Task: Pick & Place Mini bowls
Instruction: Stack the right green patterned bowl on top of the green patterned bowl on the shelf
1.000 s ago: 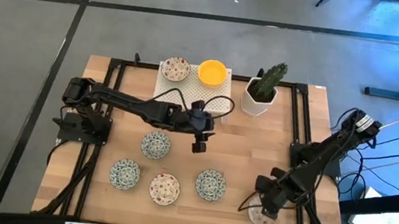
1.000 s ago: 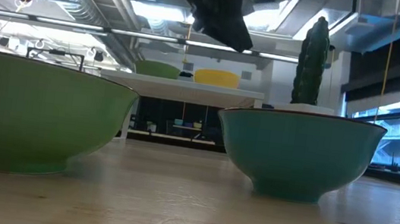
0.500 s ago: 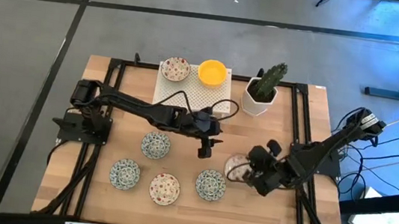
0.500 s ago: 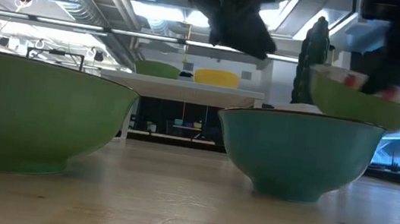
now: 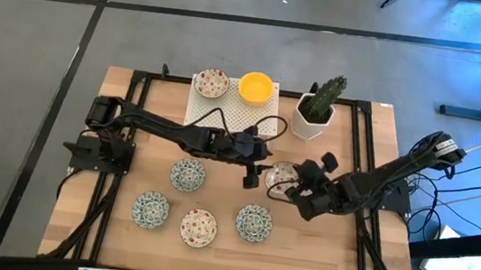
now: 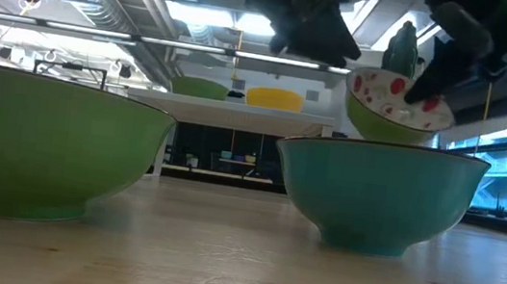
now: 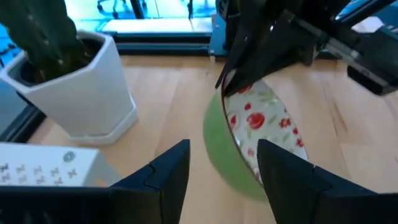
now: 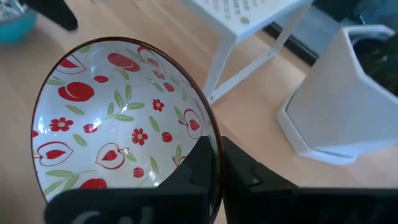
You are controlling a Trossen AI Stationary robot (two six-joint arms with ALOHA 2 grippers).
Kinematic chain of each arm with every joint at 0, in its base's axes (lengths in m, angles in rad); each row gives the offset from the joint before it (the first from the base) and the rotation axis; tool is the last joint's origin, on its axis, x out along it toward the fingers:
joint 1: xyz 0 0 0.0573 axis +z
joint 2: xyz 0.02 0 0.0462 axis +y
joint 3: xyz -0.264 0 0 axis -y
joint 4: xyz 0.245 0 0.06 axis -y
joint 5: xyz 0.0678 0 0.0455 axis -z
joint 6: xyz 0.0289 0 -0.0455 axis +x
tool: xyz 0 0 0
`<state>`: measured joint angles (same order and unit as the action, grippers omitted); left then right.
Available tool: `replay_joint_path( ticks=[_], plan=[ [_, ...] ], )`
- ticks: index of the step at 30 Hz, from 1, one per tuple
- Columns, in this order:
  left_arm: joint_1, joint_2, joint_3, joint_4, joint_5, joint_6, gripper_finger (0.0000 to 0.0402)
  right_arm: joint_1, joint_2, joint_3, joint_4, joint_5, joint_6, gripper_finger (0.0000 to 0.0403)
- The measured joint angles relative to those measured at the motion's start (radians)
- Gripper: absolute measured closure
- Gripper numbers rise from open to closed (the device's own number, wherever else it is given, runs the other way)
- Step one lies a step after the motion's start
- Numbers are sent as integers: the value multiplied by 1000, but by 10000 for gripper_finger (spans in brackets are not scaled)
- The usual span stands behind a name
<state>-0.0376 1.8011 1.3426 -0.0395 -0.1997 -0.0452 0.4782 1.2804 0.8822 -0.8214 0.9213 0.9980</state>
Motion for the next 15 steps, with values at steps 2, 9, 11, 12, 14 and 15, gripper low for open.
replay_joint_path(
  ticks=[2,9,11,12,14,15],
  plan=[
    [0,0,0,19,0,18,209,-7,0,0,33,20,-30,389],
    [-8,12,0,40,-81,40,175,-25,0,0,158,89,-165,389],
    [-8,20,1,43,-130,40,175,-26,0,0,174,115,-195,389],
    [-8,21,1,36,-154,40,178,-26,0,0,181,121,-205,389],
    [-10,21,1,33,-175,40,190,-26,0,0,188,135,-216,389],
    [-10,21,2,33,-180,41,199,-26,0,0,189,140,-217,389]
  ],
)
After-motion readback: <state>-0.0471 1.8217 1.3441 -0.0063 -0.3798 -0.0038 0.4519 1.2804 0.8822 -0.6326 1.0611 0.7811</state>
